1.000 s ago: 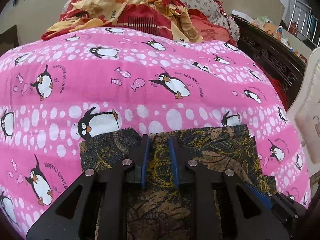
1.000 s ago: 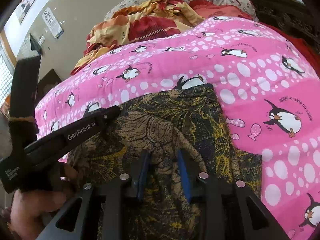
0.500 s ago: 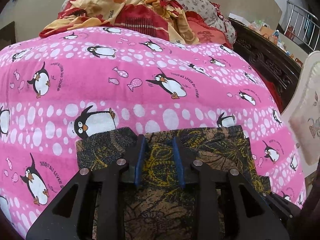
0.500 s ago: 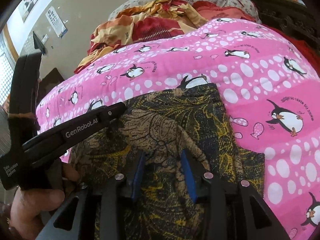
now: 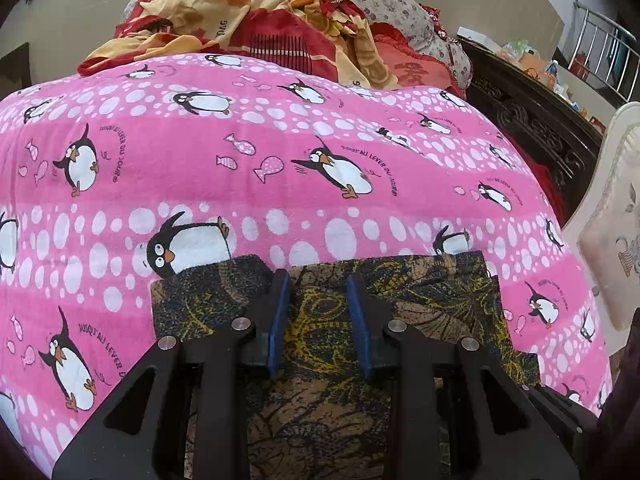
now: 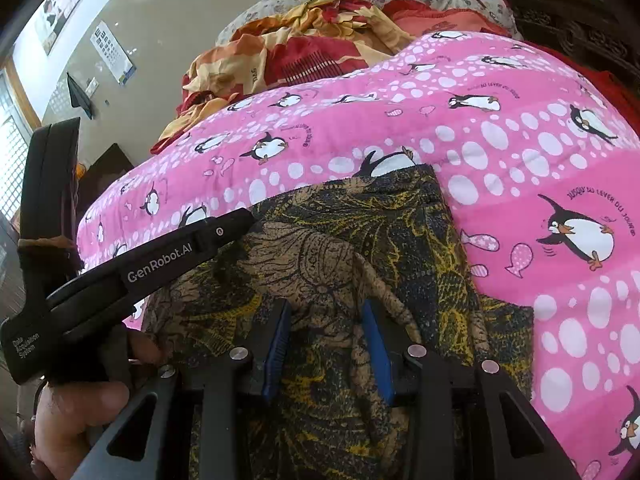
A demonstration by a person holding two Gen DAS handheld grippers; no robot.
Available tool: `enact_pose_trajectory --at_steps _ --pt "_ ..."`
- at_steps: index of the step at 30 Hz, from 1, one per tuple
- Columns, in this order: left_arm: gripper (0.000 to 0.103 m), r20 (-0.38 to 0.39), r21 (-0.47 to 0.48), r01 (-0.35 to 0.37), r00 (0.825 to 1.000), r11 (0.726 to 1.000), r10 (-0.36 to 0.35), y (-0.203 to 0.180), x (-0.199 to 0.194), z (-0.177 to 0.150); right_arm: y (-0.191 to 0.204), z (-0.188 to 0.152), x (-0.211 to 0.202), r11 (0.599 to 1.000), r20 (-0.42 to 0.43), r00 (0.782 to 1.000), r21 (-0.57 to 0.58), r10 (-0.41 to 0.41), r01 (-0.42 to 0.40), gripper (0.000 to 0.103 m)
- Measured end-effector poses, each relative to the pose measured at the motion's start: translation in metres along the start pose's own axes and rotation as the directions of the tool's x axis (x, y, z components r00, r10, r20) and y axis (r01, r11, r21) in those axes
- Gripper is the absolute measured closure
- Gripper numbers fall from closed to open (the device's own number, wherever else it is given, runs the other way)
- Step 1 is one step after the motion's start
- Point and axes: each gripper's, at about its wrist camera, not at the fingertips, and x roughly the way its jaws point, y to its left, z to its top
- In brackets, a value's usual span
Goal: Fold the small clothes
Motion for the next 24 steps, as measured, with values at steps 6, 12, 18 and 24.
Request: enact_pose_trajectory --at_steps 6,12,18,24 --pt "0.074 -0.086 -0.045 0.103 0.991 0.994 -0.107 0.032 -0.031 0.020 -0.004 0.000 0.000 0.999 0.000 1.000 0.021 0.025 -0.025 0.067" --pt "0.025 -0.026 -0.069 0.116 0.993 0.991 -0.118 0.092 -0.083 -0.016 -0.005 -0.001 -0.004 0.999 0.009 0.999 0.035 0.035 -0.036 0.067" --pt "0.023 -0.166 -0.131 0.337 0.920 0.932 -0.356 0.078 -0.073 -0.079 -0.015 -0.002 -0.032 0.987 0.024 0.996 0.136 0.089 -0.091 0.065" --pt "0.001 -0.121 -0.033 0.402 0.907 0.915 -0.403 0.056 -0.075 -0.091 -0.044 -0.011 -0.120 0.988 0.189 0.976 0.095 0.105 -0.125 0.006"
